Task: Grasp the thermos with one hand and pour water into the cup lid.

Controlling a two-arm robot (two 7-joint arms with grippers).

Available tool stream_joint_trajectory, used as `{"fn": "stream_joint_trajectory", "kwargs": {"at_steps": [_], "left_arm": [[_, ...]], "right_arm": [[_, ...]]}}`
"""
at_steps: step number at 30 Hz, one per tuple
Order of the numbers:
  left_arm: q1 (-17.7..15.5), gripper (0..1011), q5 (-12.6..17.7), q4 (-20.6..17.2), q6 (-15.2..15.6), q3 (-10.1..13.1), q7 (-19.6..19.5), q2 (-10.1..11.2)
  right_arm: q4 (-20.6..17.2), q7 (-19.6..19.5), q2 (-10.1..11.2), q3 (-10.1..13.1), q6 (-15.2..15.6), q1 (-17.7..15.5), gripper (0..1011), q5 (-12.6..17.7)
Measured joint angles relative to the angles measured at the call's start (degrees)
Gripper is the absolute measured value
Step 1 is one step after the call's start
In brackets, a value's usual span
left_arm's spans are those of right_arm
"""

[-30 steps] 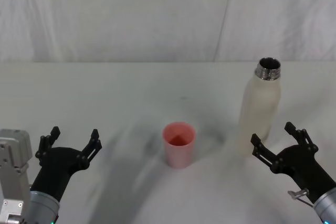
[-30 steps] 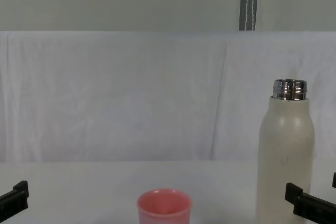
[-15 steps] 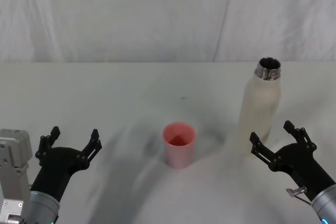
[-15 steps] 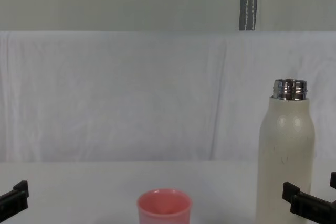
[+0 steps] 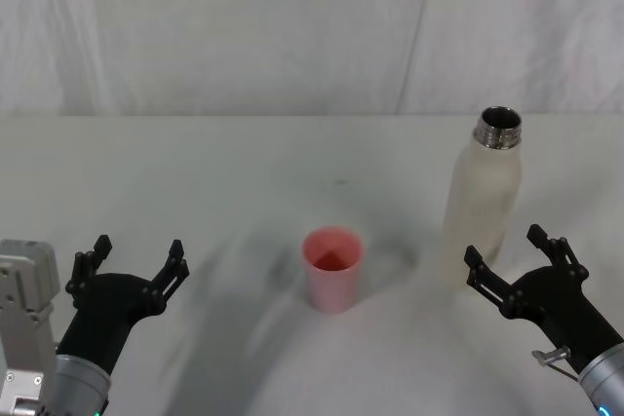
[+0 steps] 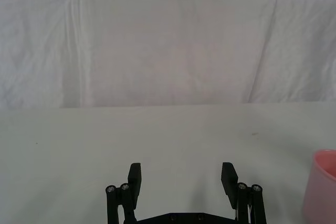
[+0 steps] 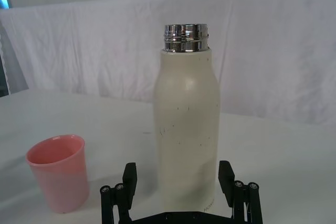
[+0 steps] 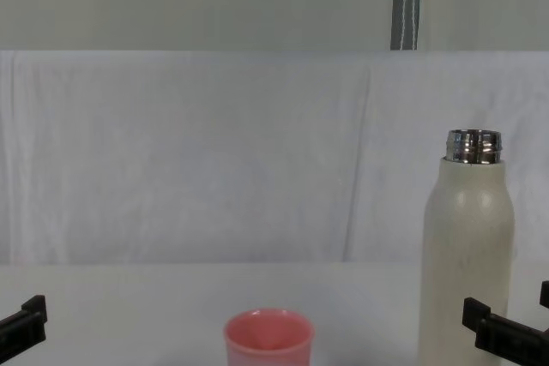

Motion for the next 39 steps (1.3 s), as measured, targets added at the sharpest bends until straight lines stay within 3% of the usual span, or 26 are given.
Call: {"fn": "stream_joint_trajectory", "kwargs": {"at_steps": [39], "left_arm": [[0.0, 1001, 0.0, 0.0, 0.0, 0.0, 0.0, 0.0]], "right_arm": [[0.0, 0.1, 0.0, 0.0, -0.1, 0.0, 1003, 0.1]]}}
